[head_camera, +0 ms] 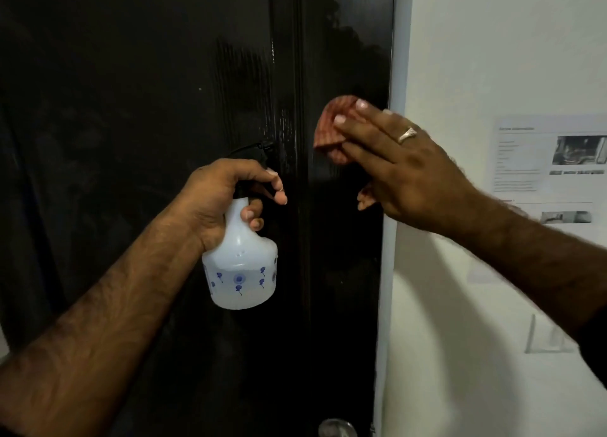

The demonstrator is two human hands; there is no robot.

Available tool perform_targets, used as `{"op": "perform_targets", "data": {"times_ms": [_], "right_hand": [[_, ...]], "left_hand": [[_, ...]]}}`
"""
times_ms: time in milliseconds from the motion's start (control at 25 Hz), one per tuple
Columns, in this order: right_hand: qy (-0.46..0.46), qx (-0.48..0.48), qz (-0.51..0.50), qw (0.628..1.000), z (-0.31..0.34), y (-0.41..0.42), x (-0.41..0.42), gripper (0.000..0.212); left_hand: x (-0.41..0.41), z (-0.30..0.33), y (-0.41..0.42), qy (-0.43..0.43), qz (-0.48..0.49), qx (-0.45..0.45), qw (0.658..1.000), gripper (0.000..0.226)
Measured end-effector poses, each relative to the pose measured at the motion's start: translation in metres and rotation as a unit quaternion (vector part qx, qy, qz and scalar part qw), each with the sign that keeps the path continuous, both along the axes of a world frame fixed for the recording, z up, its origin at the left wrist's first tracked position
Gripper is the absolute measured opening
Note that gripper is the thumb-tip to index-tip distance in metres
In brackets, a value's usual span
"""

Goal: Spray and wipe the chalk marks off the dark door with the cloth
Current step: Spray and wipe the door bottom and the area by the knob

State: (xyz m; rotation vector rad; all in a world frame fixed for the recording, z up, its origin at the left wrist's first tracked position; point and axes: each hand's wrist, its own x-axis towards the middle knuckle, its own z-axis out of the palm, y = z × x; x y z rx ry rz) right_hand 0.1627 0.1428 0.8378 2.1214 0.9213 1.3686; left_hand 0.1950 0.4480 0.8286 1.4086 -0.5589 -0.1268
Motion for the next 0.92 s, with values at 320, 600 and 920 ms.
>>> {"op": "perform_targets", "data": {"times_ms": [320,600,920], "right_hand": [[0.069,-0.249,0.043,0.965,-0.08,-0.014,0.018,0.066],[0.046,-0.135,0.051,0.988,-0.082,0.031,0.044,0.063],[-0.182,0.221,-0.027,0.958,0.131,0.055,0.06,0.084]], "left_hand": [[-0.001,0.003,0.008,-0.011,0.029,0.003,1.0,0.018],[0.003,0.025,0.012,-0.015,0.083,-0.022,0.996,0.012],[0.01,0.124,-0.003,-0.089,0.121,-0.004,0.989,0.015]]}}
